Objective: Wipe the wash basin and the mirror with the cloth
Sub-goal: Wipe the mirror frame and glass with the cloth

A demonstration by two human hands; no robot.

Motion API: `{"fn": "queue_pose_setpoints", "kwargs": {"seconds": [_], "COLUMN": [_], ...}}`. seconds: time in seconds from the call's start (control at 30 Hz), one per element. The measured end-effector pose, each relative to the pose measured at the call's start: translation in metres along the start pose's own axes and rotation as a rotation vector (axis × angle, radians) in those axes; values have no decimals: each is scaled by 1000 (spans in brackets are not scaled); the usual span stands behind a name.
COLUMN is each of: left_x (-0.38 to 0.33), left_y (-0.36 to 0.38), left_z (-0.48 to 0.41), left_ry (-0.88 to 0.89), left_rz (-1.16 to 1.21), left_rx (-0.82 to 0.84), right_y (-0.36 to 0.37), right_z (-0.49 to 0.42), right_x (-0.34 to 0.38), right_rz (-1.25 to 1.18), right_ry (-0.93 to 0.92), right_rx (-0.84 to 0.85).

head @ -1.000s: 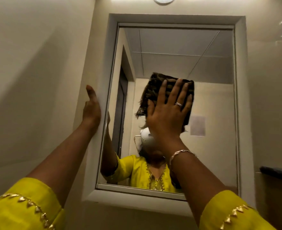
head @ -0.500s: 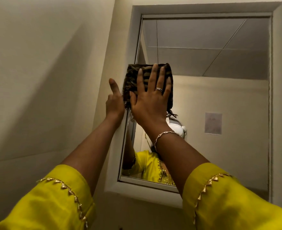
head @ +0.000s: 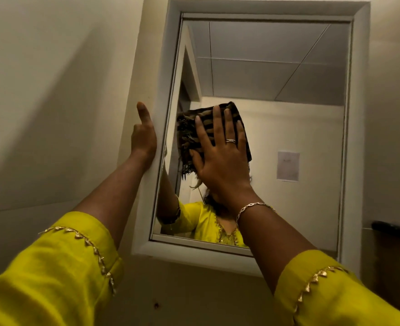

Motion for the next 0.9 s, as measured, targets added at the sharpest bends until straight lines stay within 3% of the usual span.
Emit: {"fn": "queue_pose_setpoints", "kwargs": {"seconds": [0.57, 0.7, 0.9], "left_x": [6, 3, -2], "left_y": [4, 4, 6], "left_z": [-8, -5, 4], "left_ry": [1, 16, 29], "left_rz": [-141, -143, -126], "left_rx": [-6, -5, 8], "right_y": [-57, -62, -67], "right_z": [80, 87, 116], "right_x": [-153, -166, -164], "right_rz": [165, 198, 194], "right_ry": [182, 197, 367], "right_rx": [56, 76, 15]}}
Point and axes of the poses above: each hand's wrist, its own z-axis away from the middle knuckle, its own y-axis out of the palm, x = y × z, the point moved 10 cm from there along -z, towards the middle knuckle, and after that the axes turned 13 degrees about -y, right-handed, at the moved point
